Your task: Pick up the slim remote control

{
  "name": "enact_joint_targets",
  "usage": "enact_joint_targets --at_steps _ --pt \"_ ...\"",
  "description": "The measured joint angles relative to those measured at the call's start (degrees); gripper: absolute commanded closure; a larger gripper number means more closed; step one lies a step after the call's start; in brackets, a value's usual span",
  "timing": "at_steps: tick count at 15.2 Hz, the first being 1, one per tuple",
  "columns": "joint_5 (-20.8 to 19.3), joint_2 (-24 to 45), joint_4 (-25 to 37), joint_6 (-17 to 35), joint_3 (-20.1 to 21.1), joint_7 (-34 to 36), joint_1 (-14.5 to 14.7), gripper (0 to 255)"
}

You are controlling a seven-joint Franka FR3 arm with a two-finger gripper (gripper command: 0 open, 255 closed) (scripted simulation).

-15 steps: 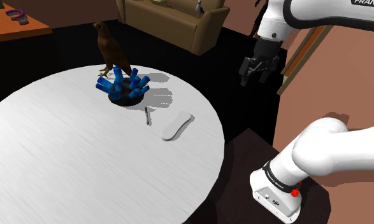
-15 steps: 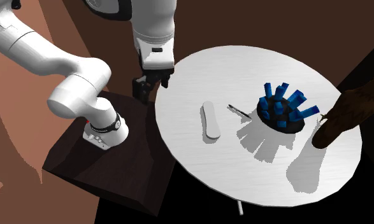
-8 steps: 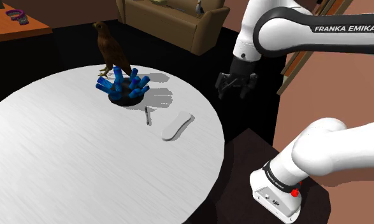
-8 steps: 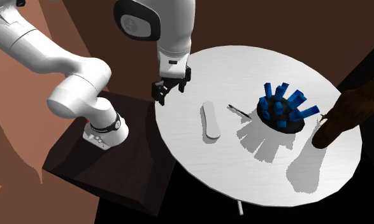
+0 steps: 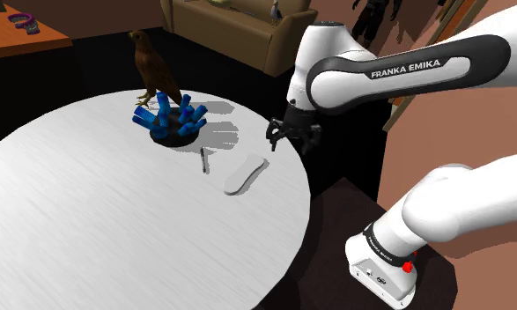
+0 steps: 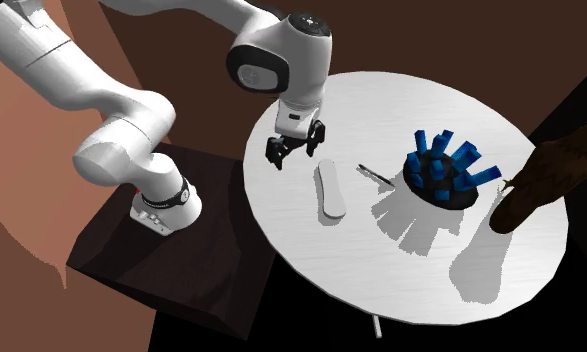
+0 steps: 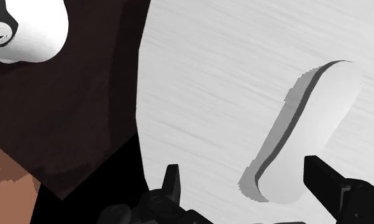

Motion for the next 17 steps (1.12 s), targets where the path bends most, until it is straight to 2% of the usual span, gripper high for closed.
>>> enact_joint_targets --at_steps 5,9,12,17 --pt "-1.52 11.55 1.86 10.94 5.75 12.91 -2.5 0" --pt "-7.39 22.65 6.21 18.05 9.27 25.82 -4.7 0" --pt "-13.45 30.1 9.71 21.71 9.37 35.05 -5.33 0" --pt "-18.29 35.48 10.71 25.48 8.33 40.25 -4.61 0"
